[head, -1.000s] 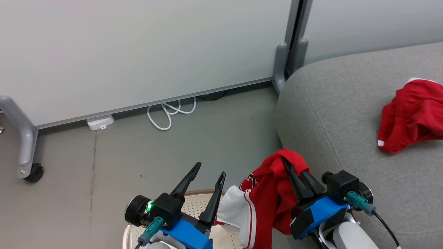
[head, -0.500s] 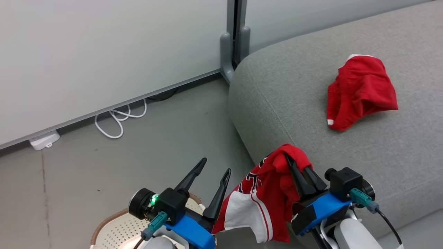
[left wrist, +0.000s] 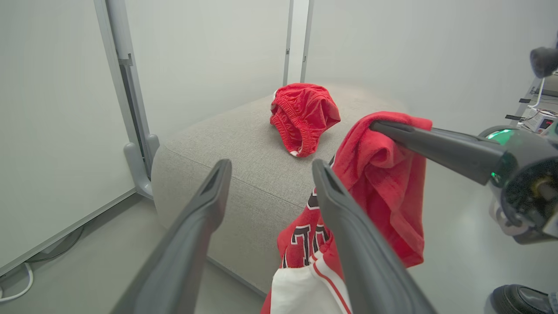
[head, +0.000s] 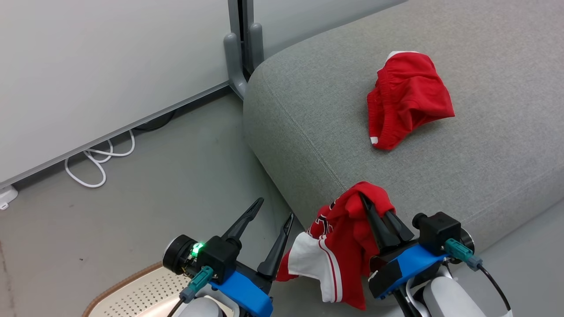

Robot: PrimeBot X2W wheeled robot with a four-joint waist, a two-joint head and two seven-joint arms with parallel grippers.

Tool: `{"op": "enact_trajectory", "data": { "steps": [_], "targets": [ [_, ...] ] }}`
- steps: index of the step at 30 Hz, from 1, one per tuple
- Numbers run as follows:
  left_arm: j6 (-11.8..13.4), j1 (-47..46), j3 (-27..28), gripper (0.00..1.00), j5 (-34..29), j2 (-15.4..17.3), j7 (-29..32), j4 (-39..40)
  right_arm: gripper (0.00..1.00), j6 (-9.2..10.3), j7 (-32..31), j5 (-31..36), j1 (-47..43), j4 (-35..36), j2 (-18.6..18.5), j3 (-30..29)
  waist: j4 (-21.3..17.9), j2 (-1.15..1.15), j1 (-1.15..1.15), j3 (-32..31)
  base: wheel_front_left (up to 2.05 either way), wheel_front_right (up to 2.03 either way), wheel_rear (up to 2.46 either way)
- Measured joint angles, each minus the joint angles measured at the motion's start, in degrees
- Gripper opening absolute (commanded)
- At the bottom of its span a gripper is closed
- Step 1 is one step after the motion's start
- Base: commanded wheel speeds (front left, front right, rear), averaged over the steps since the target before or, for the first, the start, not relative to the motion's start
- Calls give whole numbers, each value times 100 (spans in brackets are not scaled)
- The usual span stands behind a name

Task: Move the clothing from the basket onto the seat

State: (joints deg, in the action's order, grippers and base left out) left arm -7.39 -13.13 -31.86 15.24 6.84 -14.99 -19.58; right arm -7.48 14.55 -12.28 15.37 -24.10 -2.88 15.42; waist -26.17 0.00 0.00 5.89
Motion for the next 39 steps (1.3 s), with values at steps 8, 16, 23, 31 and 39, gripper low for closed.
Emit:
{"op": "enact_trajectory", "data": {
  "steps": [8, 16, 23, 31, 39],
  "targets": [
    [0, -20, -22, 100, 27, -1, -1, -21, 0, 0, 23, 0, 40, -49, -1, -63, -151, 0, 0, 8, 0, 0, 0],
    [0, -80, -75, 100, 43, -16, 0, -45, 0, 0, 26, 0, 66, -52, -1, -130, -119, 0, 0, 4, 0, 0, 0],
    [0, -86, -78, 100, 47, 27, 0, -26, 0, 0, 33, -35, 161, -46, -1, -197, -71, 0, 0, 85, 0, 0, 0],
    [0, -154, -86, 100, 26, 141, 0, 68, 0, 0, 3, -58, 990, 16, -2, -419, -46, 0, 0, 362, 0, 0, 0],
    [0, -470, -220, 100, -47, 331, -1, 276, 0, 0, -470, 42, 2171, 472, 0, -1013, 7, 0, 0, 830, 0, 0, 0]
  ]
}}
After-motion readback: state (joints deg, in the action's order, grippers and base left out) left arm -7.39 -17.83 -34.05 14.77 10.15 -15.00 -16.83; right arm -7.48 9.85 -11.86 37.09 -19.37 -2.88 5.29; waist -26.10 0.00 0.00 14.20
